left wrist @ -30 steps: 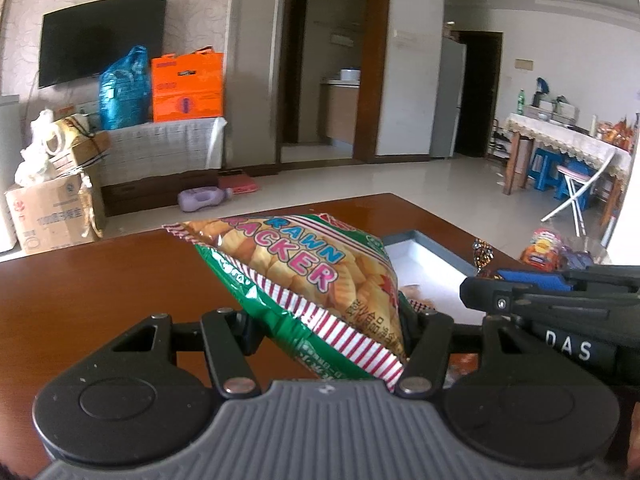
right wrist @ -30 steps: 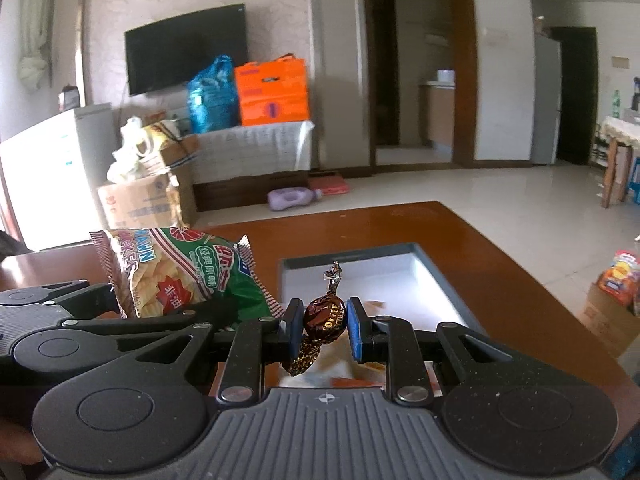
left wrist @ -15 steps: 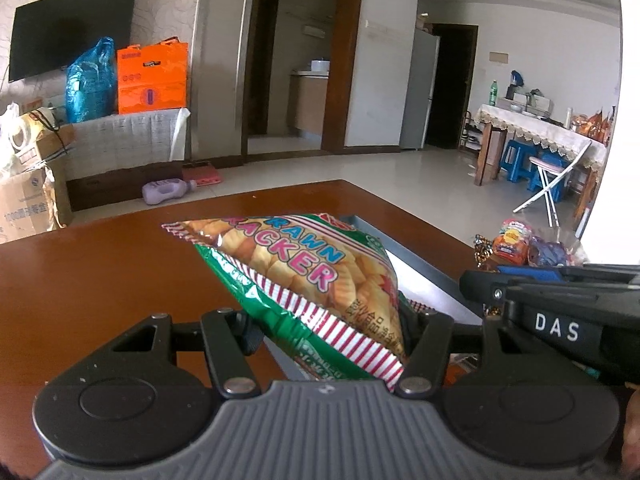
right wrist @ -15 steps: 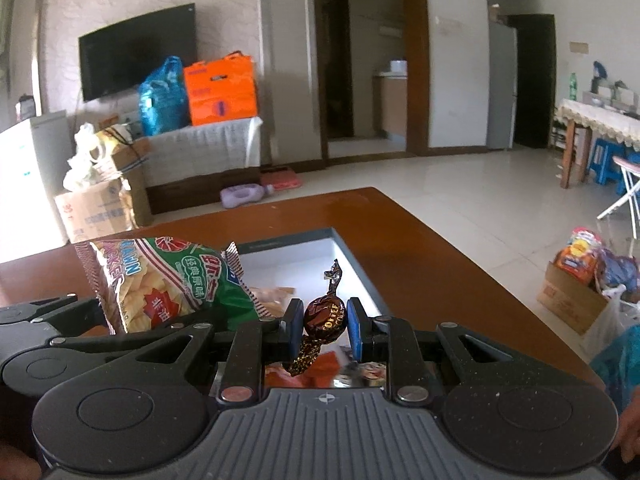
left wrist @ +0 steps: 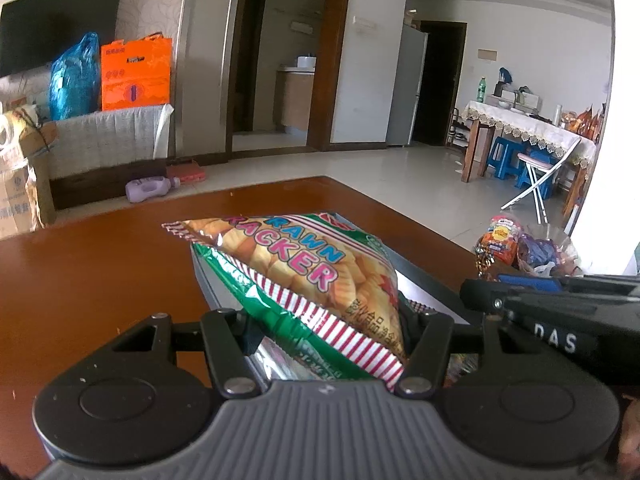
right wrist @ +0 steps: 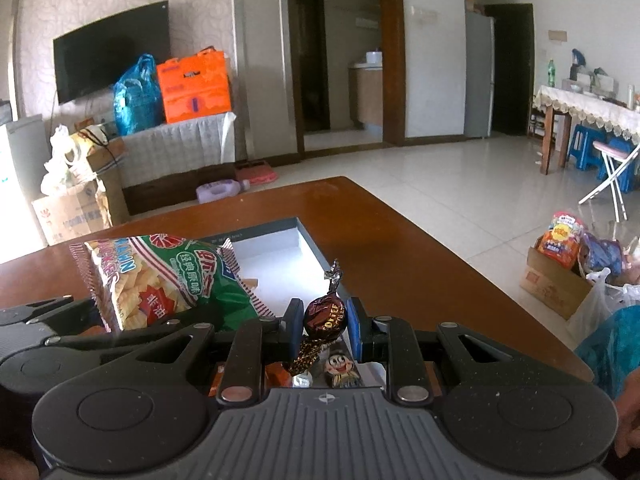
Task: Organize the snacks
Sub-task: 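Carry the cracker bag and brown candy with both tools over the grey box, then open both grippers dropping the cracker bag and brown candy into the box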
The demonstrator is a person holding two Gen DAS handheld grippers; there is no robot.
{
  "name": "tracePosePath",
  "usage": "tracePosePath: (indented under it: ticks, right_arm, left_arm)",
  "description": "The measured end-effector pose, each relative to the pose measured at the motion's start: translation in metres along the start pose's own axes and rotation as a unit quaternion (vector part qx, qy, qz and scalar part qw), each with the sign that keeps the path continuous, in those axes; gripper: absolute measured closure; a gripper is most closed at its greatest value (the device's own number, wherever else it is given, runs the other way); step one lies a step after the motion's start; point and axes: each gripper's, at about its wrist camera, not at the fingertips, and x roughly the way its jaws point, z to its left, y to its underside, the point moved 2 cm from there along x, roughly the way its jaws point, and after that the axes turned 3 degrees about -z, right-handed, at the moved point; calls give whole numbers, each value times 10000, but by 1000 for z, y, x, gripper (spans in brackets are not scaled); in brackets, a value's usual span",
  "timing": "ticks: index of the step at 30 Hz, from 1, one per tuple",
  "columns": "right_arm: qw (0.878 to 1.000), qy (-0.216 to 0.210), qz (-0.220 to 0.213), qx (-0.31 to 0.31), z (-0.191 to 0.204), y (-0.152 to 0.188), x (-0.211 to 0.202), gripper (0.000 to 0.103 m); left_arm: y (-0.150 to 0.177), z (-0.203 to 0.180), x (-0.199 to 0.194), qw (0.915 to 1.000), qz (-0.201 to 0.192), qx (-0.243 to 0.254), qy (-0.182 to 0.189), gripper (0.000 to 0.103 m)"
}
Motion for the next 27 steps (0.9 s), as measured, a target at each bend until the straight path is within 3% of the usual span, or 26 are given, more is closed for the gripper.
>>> tracePosePath:
  ticks: [7, 12, 16, 20, 24, 27]
  right_arm:
    - [9996, -151, 47, -220, 12, 0, 12, 78]
    - [9993, -171, 128, -300, 18, 2, 15, 78]
    - [9991, -228, 171, -312, 20, 4, 16, 78]
    - [9990, -274, 168, -311, 21, 4, 15, 78]
    - [9993, -268, 122, -214, 18, 4, 13, 65]
    - [9993, -278, 121, -219, 17, 4, 14, 64]
  left_arm:
    - [-18, 13, 20, 9992, -169, 302, -181, 44]
    - [-20, 21, 32, 9996, -166, 78, -221, 42]
    - [-20, 16, 36, 9994, -191, 110, -278, 35]
    - [-18, 13, 32, 9988, -286, 175, -358, 16]
    - [-19, 14, 30, 9985, -344, 173, -385, 13]
    - [-18, 16, 30, 9987, -318, 141, -372, 13]
